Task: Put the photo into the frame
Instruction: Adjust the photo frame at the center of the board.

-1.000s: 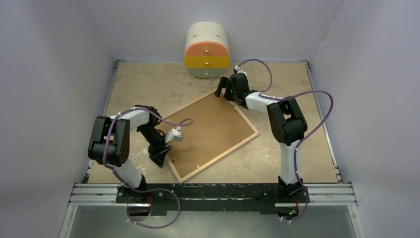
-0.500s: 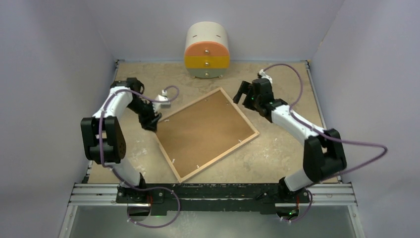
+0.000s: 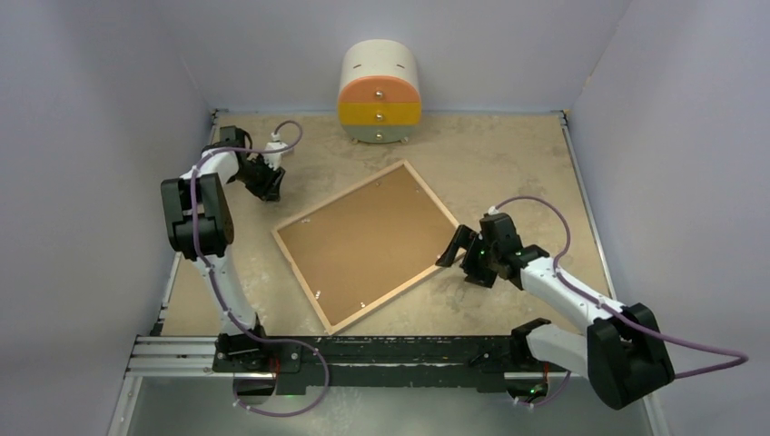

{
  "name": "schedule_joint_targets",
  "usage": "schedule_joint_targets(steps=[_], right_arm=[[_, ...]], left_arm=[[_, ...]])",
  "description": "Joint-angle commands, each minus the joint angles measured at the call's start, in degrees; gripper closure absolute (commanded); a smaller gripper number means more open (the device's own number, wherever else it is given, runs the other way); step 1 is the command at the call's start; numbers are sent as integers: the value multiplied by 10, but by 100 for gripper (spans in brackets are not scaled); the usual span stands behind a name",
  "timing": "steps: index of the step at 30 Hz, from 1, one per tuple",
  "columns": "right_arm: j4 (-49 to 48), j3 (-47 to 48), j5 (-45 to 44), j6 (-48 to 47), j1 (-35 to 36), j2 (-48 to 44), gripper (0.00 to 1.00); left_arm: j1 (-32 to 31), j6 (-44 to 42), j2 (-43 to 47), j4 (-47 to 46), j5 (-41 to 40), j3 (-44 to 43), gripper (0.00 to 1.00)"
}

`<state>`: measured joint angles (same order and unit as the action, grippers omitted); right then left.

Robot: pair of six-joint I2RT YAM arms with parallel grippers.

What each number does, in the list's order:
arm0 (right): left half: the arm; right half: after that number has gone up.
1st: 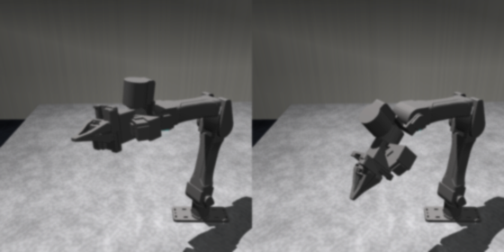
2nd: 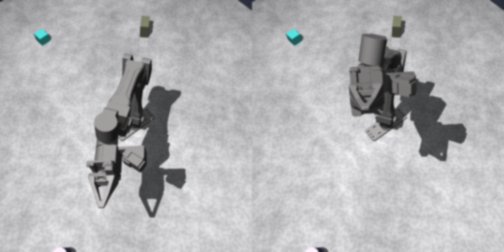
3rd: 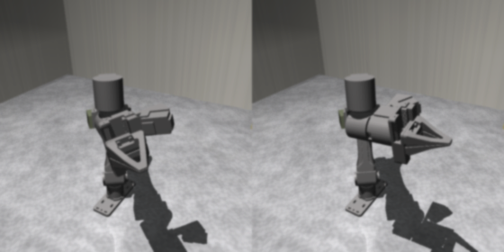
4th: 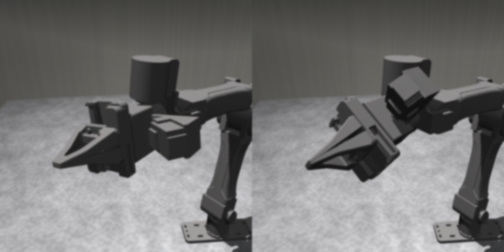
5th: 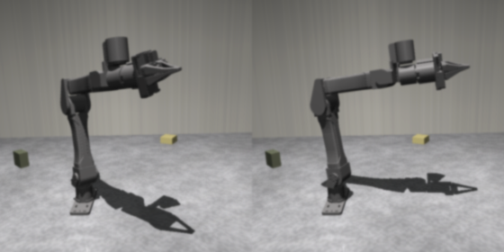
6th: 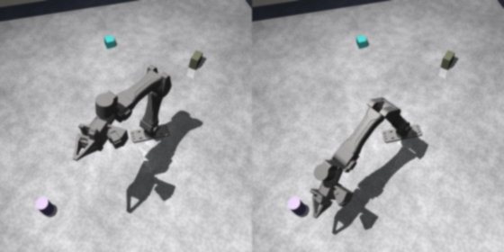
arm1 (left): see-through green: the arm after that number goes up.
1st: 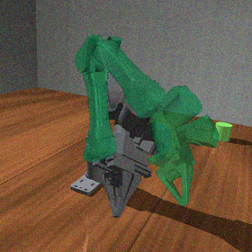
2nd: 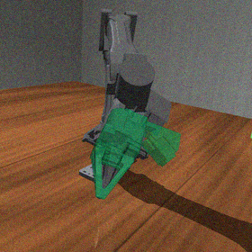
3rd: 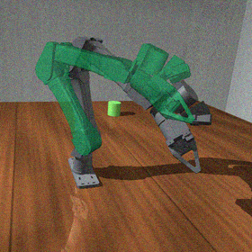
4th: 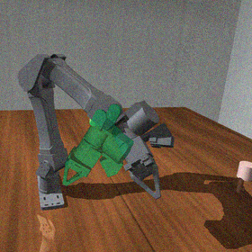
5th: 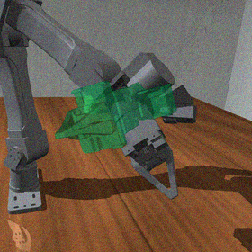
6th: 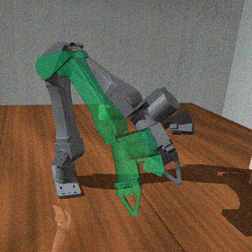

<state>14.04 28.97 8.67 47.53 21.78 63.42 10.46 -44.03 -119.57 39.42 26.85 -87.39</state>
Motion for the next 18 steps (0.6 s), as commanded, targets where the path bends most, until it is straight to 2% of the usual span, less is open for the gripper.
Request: schedule_joint_targets(steps=[1,4,10,18], right_arm=[[-61,-13,57,49,0,36,1],[-106,23,50,34,-3,100,1],[-102,148,17,-13,-22,221,1],[-122,239,13,-19,-48,305,1]], left_arm=[[-36,-14,8,12,28,53,60],[-51,-49,16,54,37,93,58],[-78,-122,75,115,55,181,58],[-123,-166,129,146,81,280,59]])
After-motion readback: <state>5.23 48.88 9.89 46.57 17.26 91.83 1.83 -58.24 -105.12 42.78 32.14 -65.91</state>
